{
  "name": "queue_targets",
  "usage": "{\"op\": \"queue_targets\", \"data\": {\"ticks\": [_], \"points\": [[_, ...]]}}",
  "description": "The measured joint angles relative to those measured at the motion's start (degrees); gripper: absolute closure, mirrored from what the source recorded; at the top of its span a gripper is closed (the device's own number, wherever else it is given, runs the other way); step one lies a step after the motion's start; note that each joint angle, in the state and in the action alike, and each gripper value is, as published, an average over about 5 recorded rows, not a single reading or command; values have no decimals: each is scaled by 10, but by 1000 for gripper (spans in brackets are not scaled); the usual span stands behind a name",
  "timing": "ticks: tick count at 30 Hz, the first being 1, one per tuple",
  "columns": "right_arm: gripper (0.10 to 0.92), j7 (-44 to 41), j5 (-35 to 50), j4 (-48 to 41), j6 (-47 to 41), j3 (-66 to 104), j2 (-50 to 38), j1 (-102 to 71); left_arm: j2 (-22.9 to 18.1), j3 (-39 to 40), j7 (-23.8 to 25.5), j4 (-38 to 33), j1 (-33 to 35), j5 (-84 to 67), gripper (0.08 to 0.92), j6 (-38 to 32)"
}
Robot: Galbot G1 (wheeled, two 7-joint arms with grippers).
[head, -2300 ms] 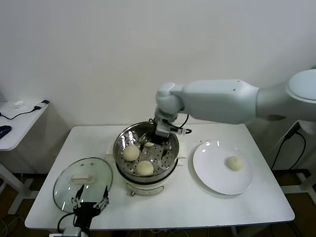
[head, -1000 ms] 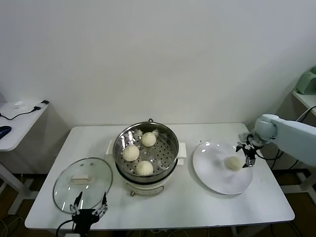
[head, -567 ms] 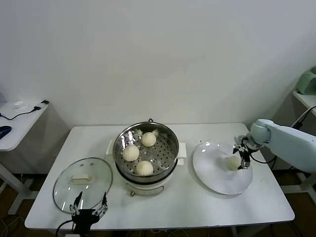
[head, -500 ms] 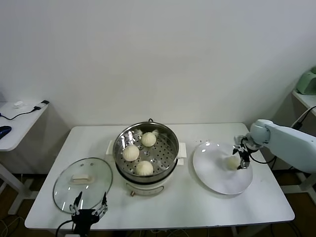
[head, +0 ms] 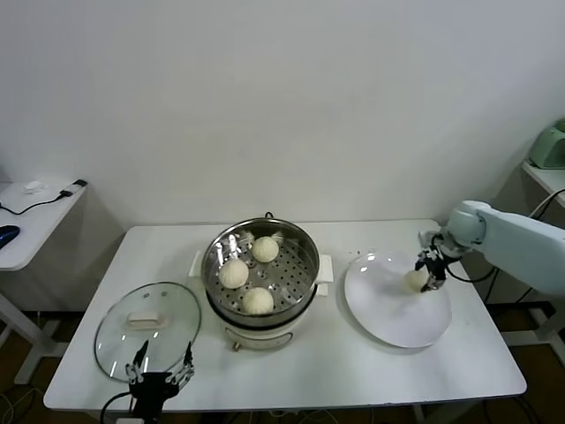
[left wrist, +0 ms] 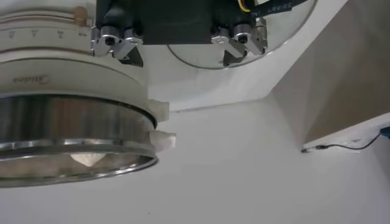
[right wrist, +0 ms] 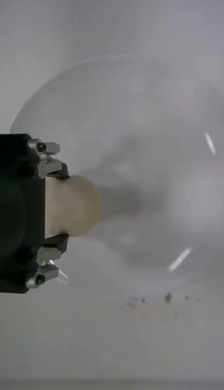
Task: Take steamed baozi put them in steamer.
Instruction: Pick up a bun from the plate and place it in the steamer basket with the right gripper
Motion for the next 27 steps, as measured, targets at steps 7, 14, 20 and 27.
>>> {"op": "queue_targets", "data": {"ticks": [7,14,20,27], "points": [[406,14,130,82,-29,-96,35,160,6,0,2,-5,-2,-2,177,4],[406,49,261,180,-75,-144,90,267,9,4,4,-8,-10,-4,177,8],[406,89,325,227,-110,-157,145,287,9,8,5,-9,-14,-6,177,10],[405,128,354,236,-141,-156,200,259,10,4,6,-7,-18,-12,177,12]]}}
